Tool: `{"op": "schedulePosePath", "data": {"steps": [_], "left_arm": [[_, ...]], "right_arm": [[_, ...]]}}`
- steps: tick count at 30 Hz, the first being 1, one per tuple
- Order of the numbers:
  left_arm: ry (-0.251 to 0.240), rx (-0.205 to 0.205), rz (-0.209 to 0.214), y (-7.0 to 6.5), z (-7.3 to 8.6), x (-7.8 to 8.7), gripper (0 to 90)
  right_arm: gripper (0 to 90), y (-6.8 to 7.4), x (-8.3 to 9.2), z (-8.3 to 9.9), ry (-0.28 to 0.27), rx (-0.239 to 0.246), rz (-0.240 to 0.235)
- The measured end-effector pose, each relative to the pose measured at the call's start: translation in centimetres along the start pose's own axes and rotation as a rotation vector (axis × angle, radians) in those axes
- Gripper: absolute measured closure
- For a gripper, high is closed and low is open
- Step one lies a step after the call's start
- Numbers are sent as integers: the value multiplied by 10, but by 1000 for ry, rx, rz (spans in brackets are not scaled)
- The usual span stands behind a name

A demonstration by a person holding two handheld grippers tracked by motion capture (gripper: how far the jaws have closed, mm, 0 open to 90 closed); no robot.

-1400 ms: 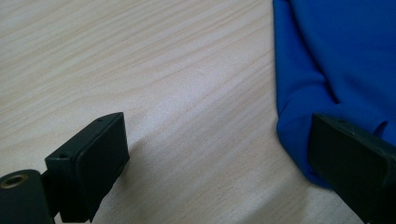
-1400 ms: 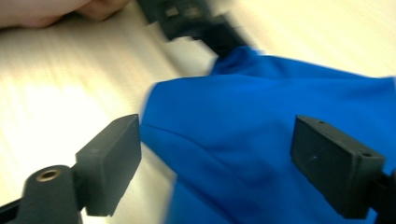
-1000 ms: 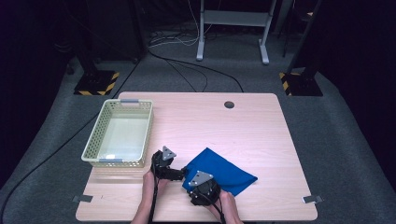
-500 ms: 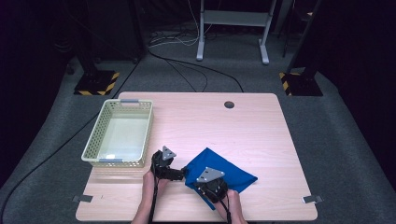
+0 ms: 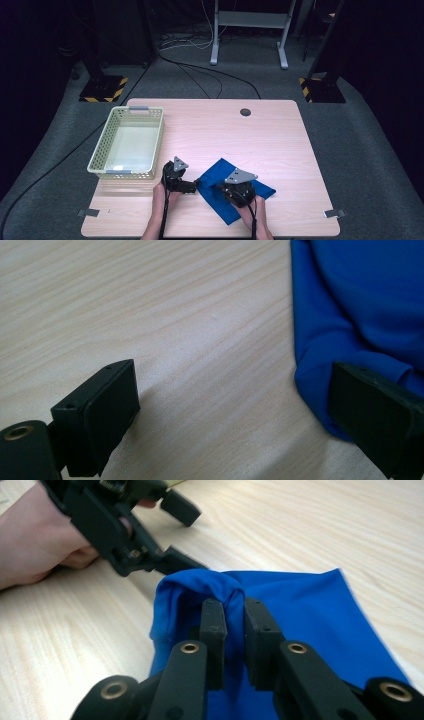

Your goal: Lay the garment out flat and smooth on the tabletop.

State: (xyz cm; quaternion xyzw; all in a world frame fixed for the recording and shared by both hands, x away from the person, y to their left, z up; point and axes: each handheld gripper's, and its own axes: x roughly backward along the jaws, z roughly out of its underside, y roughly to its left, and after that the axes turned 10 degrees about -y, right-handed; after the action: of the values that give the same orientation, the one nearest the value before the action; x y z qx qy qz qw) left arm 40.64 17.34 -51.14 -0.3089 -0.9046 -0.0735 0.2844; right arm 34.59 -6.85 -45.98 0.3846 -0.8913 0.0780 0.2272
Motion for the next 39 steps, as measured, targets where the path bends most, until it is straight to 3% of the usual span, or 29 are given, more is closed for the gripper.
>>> {"op": "schedulePosePath", "data": {"steps": [10, 20, 39], "left_arm": [[2, -4, 3, 0, 0, 0, 70], [1, -2, 2, 0, 0, 0, 70], [-2, 1, 4, 0, 0, 0, 73]], "right_arm": [[807, -25, 9, -6, -22, -38, 33], [807, -34, 13, -10, -34, -48, 47], [807, -66, 24, -19, -47, -91, 96]]}}
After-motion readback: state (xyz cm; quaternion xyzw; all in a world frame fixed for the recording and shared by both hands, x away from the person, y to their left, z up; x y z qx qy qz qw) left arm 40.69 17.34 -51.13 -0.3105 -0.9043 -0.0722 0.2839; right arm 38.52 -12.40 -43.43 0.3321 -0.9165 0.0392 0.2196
